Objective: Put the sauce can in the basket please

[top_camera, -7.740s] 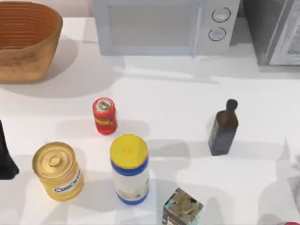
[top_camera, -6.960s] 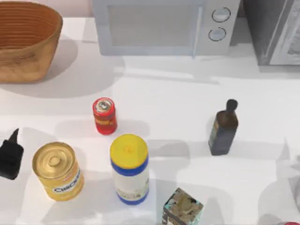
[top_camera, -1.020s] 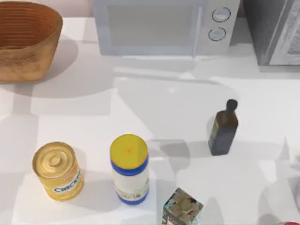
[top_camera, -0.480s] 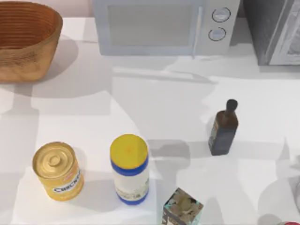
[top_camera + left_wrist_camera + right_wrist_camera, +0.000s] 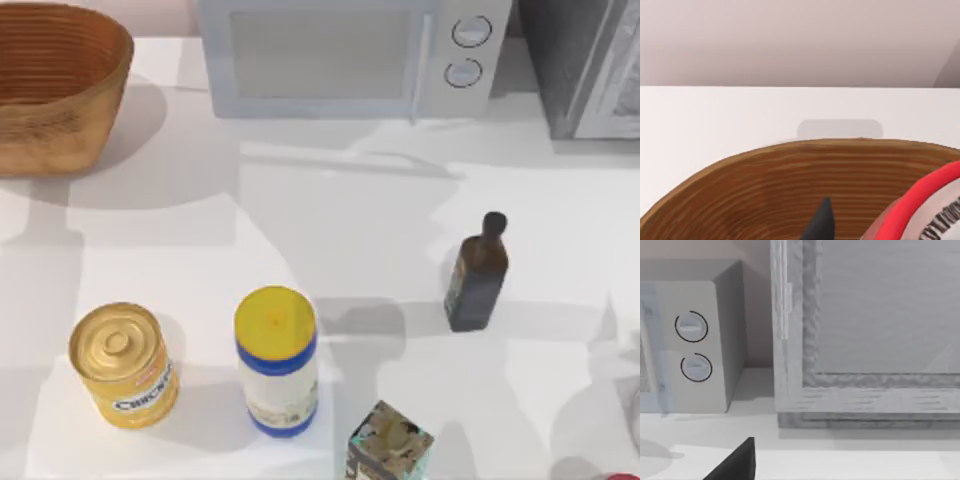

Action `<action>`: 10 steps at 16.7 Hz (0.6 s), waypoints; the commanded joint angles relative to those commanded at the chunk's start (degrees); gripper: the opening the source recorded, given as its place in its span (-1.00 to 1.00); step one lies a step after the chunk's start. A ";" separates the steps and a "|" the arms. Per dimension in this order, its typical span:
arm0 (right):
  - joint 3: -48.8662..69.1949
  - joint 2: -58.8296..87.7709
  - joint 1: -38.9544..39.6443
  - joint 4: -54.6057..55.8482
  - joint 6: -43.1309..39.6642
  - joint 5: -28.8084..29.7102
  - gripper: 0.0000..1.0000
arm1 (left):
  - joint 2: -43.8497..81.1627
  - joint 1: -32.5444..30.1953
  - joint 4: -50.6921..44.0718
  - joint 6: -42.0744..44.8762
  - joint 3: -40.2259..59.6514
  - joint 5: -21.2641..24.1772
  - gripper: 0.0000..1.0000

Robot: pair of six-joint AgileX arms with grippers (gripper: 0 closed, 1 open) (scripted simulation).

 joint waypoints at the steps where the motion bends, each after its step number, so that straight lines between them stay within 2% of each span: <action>1: 0.00 0.00 0.00 0.00 0.00 0.00 1.00 | 0.00 0.00 0.00 0.00 0.00 0.00 0.21; 6: 0.00 0.00 0.00 0.00 0.00 0.00 1.00 | 0.00 0.00 0.00 0.00 0.00 0.00 0.96; 10: 0.00 0.00 0.00 0.00 0.00 0.00 1.00 | 0.00 0.00 0.00 0.00 0.00 0.00 1.00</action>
